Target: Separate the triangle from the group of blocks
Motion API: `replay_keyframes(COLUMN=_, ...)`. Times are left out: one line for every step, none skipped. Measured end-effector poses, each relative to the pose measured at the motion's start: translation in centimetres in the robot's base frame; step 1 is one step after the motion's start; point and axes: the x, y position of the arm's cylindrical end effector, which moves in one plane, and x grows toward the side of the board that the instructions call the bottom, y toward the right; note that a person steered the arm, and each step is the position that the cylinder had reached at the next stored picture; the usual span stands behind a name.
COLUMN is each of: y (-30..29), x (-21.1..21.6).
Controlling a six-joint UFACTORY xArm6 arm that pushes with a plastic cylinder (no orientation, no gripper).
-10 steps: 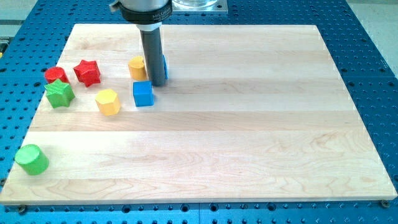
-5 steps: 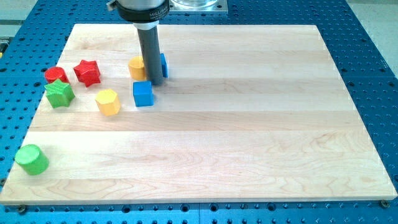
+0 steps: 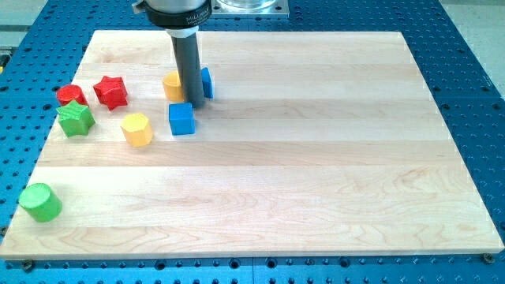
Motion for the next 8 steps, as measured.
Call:
replay_keyframes(y=0.0, x=0.0)
replay_keyframes(y=0.0, x=0.0)
replay_keyframes(y=0.0, x=0.1)
replay_keyframes(y=1.0, x=1.0)
replay_keyframes(y=0.8, x=1.8)
replay_keyframes(y=-2.4, x=2.2)
replay_keyframes(y=-4.4, x=2.1)
replay_keyframes(y=-2.7, x=-0.9)
